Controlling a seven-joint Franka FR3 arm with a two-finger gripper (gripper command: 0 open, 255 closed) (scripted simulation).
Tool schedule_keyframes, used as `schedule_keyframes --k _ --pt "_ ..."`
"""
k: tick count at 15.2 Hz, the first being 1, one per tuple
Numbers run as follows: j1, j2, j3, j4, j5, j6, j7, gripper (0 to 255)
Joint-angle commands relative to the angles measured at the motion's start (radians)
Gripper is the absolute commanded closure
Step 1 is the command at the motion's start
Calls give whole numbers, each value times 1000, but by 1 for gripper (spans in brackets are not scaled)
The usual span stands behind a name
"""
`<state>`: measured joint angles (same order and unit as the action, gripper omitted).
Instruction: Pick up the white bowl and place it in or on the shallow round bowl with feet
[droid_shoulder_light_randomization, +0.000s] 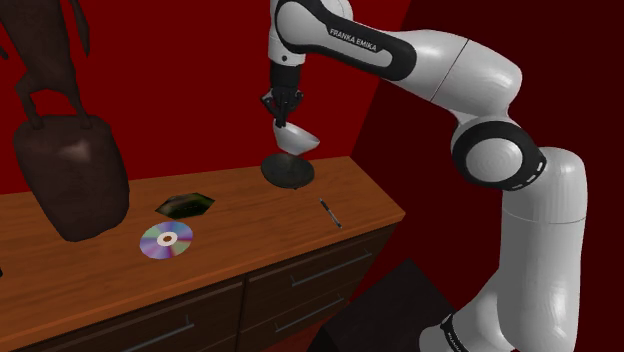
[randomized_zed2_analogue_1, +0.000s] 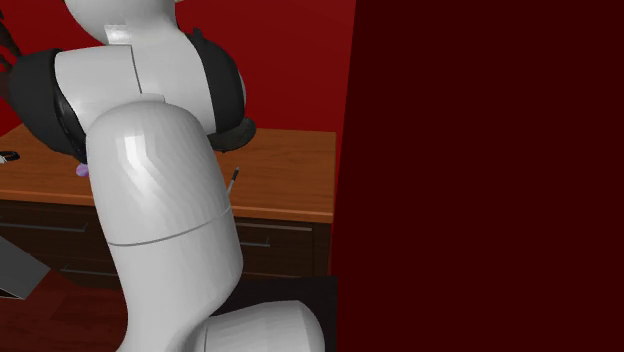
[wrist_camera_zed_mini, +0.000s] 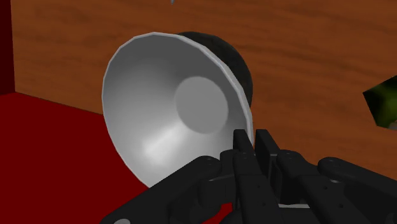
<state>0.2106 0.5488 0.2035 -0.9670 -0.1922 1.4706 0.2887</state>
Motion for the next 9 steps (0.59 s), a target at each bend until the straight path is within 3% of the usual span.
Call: schedule_keyframes --k 1,9 --pt "-4 -11 1 -42 2 32 4 255" --pt "-21 -48 2 -212 7 163 17 255"
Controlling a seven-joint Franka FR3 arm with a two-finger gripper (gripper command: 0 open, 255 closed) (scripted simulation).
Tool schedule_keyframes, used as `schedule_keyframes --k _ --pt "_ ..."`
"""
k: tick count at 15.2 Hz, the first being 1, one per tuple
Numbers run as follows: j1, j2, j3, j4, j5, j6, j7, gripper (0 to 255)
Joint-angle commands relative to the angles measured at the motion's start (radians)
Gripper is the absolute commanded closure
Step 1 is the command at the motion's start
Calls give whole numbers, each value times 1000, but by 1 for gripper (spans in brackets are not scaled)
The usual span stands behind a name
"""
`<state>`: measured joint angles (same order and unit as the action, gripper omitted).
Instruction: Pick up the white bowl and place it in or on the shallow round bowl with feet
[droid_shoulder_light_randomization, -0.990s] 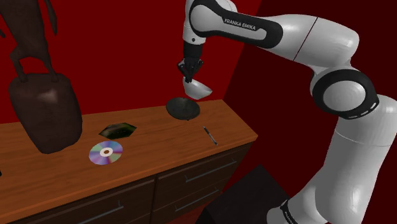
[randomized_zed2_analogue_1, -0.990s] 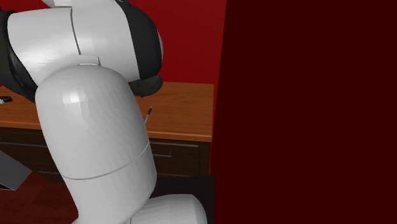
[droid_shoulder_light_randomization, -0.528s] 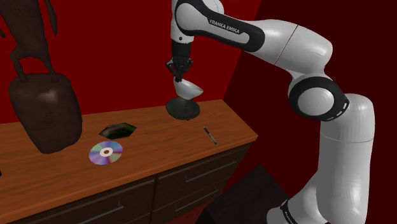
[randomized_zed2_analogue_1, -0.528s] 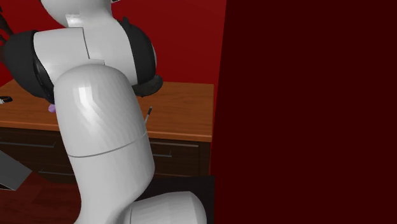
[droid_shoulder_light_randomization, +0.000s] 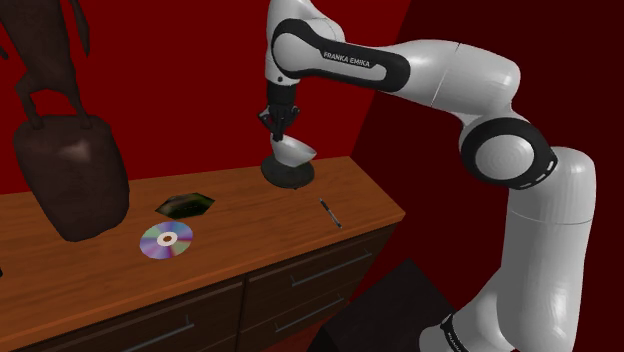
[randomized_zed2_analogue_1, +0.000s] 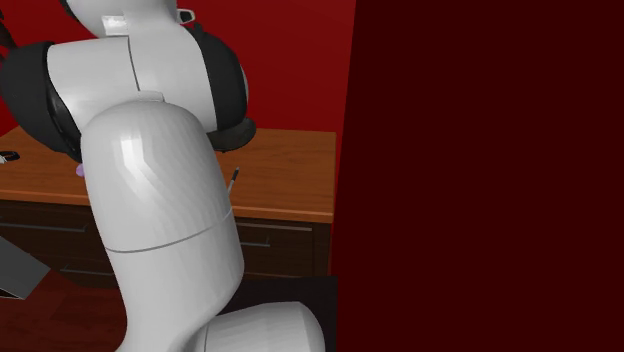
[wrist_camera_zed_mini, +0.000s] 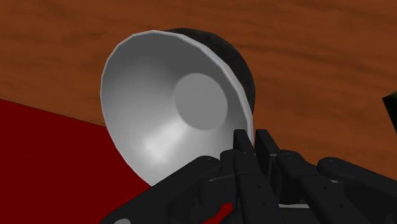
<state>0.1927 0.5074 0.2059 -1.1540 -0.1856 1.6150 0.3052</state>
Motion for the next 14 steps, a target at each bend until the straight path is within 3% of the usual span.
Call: schedule_keyframes --k 1,10,14 --pt "-5 -9 0 -42 1 33 2 255" --pt "-15 -15 -1 -179 -1 164 16 255" --pt "-15 -15 -1 -179 -1 164 16 255"
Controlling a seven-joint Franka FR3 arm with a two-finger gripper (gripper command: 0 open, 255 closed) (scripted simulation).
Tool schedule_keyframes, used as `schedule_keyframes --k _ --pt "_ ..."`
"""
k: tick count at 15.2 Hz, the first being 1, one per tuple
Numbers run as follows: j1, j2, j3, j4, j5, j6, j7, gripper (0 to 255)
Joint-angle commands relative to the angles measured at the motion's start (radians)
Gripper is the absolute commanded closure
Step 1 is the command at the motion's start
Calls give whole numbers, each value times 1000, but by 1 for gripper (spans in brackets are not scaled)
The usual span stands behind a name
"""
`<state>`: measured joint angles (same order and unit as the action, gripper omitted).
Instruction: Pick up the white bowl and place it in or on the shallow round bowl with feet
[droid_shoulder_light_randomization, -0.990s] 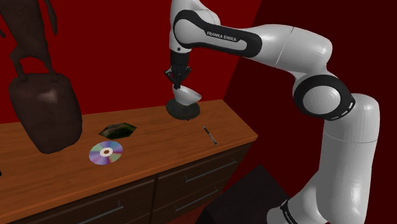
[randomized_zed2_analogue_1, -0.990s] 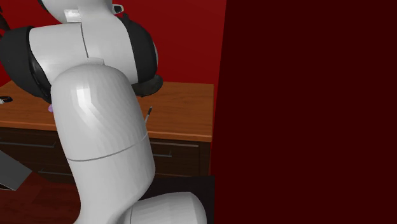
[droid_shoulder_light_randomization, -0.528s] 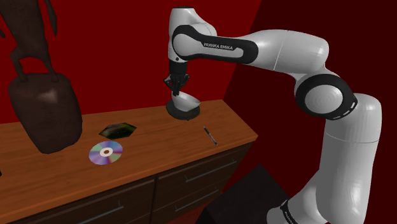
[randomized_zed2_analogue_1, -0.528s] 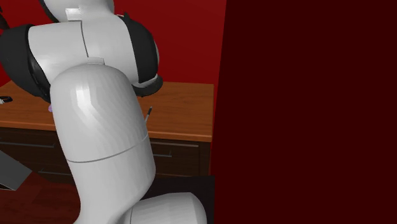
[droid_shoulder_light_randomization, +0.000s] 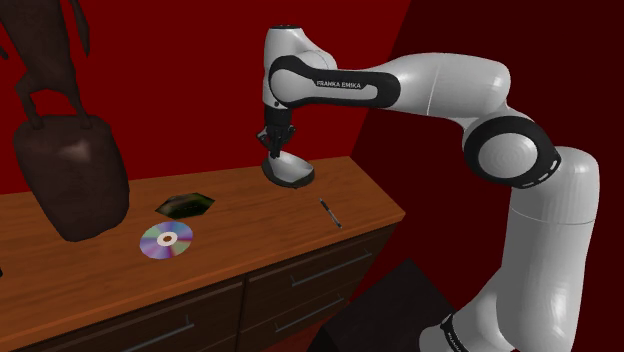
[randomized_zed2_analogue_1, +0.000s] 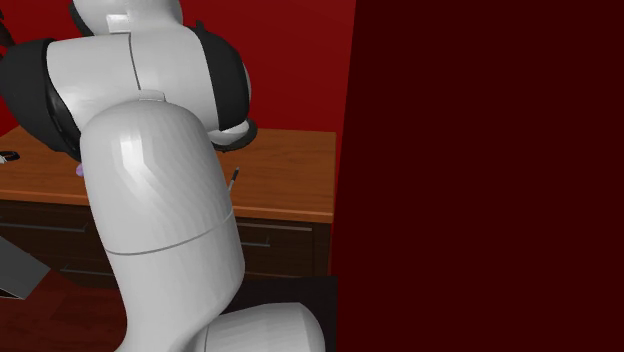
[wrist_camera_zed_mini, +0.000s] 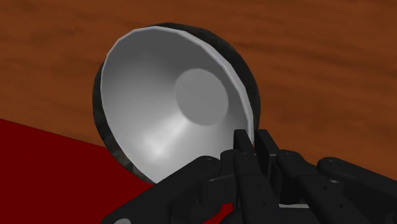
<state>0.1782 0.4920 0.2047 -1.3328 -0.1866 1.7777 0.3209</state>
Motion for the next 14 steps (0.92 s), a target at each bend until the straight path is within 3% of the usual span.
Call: schedule_keyframes --k 1,4,5,10,14 --pt "0 0 0 -1 0 1 0 255" --pt "0 0 0 -1 0 1 0 255" --pt "0 0 0 -1 0 1 0 0" --pt "0 0 0 -1 0 1 0 0" --pt "16 13 3 147 0 -133 -7 0"
